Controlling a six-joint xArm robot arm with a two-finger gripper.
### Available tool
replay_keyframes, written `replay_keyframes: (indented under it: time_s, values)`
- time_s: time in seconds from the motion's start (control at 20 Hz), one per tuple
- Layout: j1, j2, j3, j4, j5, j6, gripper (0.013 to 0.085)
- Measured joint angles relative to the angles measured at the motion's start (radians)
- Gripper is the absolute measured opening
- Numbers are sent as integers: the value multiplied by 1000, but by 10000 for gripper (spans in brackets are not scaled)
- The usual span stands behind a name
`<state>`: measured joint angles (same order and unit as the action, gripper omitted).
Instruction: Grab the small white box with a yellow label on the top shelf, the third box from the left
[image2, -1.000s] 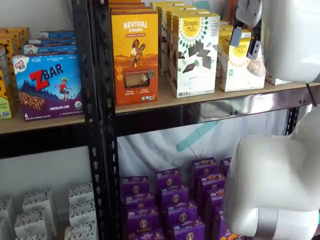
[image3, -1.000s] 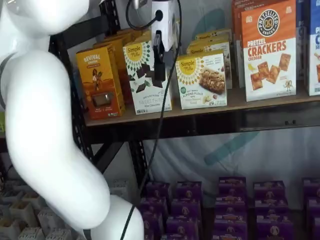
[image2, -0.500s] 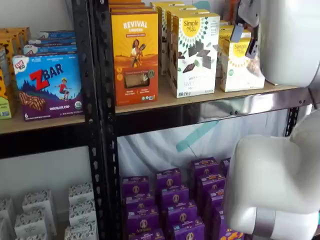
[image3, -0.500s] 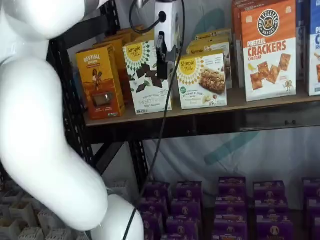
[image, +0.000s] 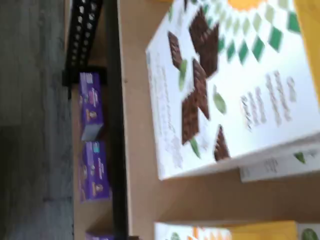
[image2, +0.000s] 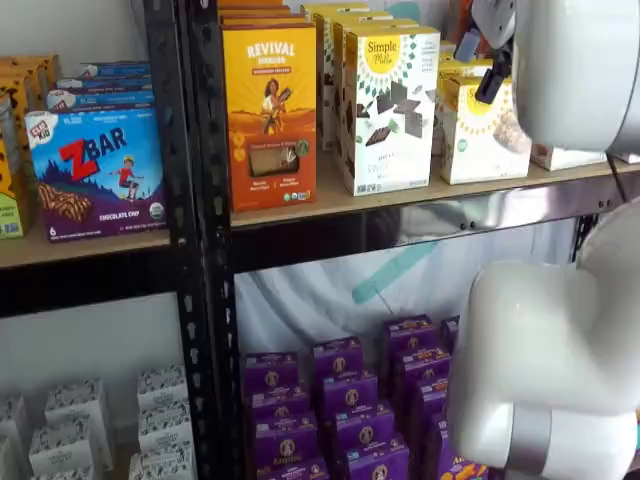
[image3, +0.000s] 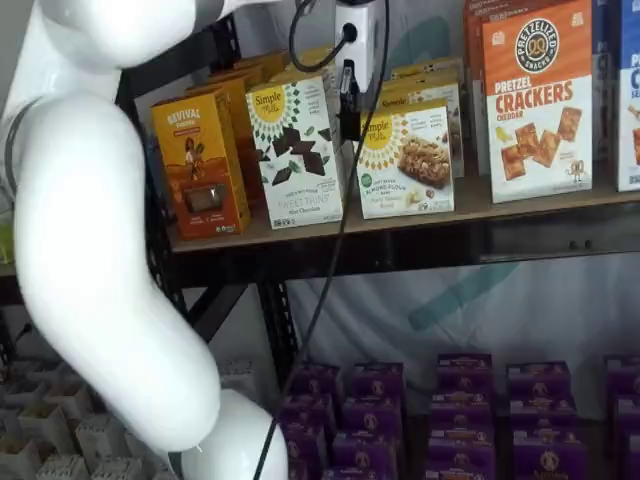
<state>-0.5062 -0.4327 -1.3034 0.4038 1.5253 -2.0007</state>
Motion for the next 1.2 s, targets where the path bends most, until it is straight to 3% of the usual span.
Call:
replay_keyframes:
  time_s: [0.15, 0.4, 0.75, 1.1, 1.2]
  values:
    - [21, 41, -15, -30, -39, 1, 850]
    - [54, 115, -78, -96, -9, 22, 850]
    - [110, 205, -177, -233, 107, 63, 850]
    - [131, 241, -209, -280, 151, 78, 850]
    - [133, 245, -212, -286, 156, 79, 770]
